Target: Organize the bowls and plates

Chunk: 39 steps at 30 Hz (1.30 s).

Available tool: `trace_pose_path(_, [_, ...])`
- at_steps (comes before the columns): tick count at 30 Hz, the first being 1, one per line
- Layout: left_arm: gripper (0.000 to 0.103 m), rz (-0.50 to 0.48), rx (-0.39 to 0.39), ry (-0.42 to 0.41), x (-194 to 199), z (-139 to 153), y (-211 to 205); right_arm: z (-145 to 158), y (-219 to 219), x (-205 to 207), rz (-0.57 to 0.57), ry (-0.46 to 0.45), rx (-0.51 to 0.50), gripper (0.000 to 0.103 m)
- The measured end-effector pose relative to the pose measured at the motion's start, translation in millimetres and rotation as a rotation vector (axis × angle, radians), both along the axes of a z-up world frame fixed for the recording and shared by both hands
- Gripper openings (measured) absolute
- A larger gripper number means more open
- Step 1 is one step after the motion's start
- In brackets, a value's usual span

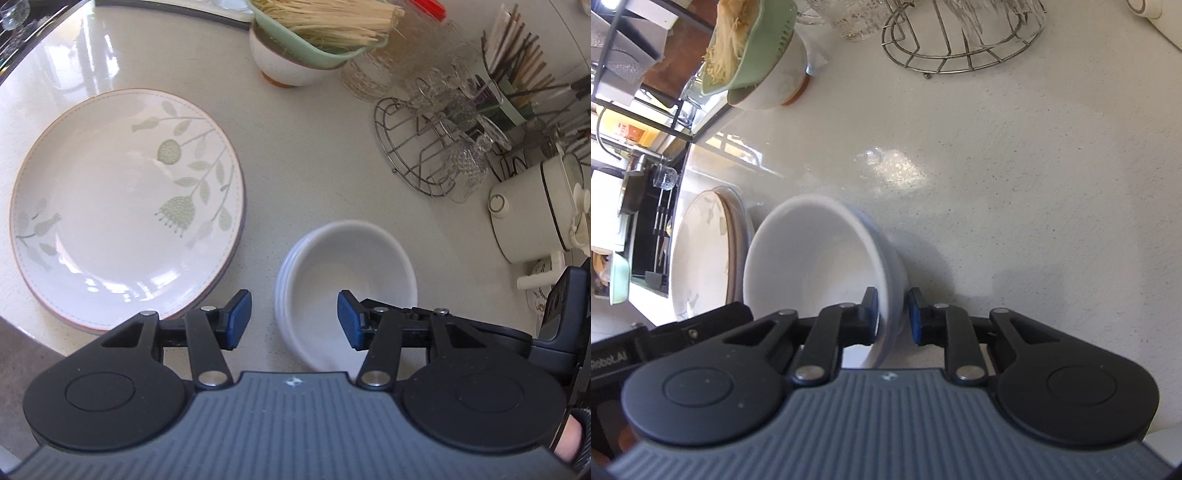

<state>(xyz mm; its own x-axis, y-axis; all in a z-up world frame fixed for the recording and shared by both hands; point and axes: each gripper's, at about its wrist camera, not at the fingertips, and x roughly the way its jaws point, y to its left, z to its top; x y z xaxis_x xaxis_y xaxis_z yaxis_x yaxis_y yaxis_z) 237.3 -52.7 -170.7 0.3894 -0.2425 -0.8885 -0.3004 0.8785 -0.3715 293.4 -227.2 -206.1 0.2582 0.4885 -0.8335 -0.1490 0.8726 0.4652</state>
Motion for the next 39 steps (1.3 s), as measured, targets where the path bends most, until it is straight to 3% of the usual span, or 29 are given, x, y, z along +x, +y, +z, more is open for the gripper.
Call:
trace_pose_path(15, [0.055, -0.159, -0.086, 0.061, 19, -43, -33, 7, -28, -13, -0.077, -0.036, -0.059, 0.014])
trace_pose_path(22, [0.027, -0.163, -0.152, 0.101, 24, -65, -38, 6, -37, -18, -0.096, -0.035, -0.06, 0.013])
trace_pose_path(24, [0.026, -0.155, -0.167, 0.102, 24, -69, -38, 7, -39, -19, -0.098, -0.035, -0.062, 0.014])
trace_pose_path(39, [0.025, -0.204, -0.176, 0.036, 24, -42, -32, 31, -41, -35, -0.145, -0.095, -0.073, 0.014])
